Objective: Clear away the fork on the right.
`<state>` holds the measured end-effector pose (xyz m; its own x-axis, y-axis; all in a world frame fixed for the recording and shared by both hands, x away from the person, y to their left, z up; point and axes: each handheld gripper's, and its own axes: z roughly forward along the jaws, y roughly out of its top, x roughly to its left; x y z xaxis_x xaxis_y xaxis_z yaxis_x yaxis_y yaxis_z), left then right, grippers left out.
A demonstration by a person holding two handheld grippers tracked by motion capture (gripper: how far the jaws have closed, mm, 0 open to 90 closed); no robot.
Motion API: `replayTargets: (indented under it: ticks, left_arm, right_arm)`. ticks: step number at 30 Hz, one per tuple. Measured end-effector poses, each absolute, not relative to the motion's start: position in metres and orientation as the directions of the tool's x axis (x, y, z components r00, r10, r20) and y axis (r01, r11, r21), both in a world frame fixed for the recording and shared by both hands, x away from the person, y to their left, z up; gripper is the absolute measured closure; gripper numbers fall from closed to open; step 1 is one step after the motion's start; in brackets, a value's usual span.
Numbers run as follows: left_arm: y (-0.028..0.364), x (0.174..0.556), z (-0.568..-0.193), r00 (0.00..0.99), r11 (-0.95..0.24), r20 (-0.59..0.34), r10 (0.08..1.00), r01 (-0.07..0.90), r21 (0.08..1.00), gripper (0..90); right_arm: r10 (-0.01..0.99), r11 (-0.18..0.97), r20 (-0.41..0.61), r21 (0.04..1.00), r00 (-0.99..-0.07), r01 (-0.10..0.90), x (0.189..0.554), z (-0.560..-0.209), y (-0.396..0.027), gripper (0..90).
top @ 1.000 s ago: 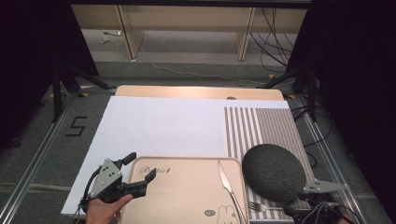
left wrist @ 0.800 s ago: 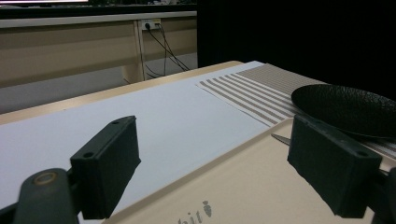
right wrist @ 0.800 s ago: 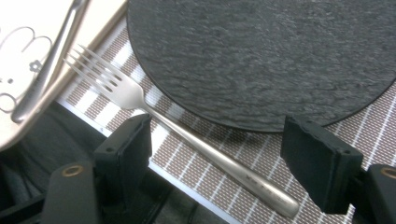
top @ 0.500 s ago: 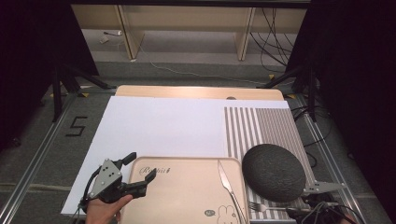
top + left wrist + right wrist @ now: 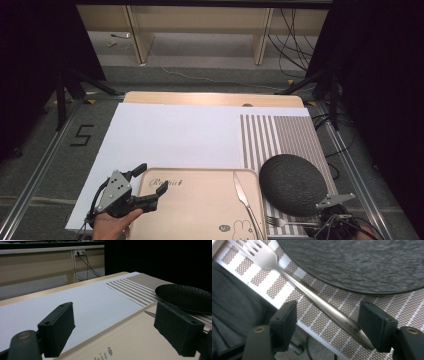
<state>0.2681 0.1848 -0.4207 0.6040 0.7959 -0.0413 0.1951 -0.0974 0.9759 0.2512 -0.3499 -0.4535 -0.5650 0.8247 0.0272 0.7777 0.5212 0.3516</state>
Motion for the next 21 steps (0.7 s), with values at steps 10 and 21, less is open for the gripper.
replayTargets:
  ticks: [10,21]
  left_arm:
    - [0.185,0.268,-0.421,0.605,-0.098,-0.042,0.795,0.196,0.976,16.0]
    - [0.184,0.268,-0.422,0.605,-0.103,-0.041,0.795,0.201,0.974,16.1]
  right_arm:
    - [0.760,0.626,-0.036,0.312,-0.649,0.715,0.249,-0.454,-0.334,51.7]
    - [0.662,0.736,-0.090,0.267,-0.744,0.622,0.247,-0.453,-0.310,67.5]
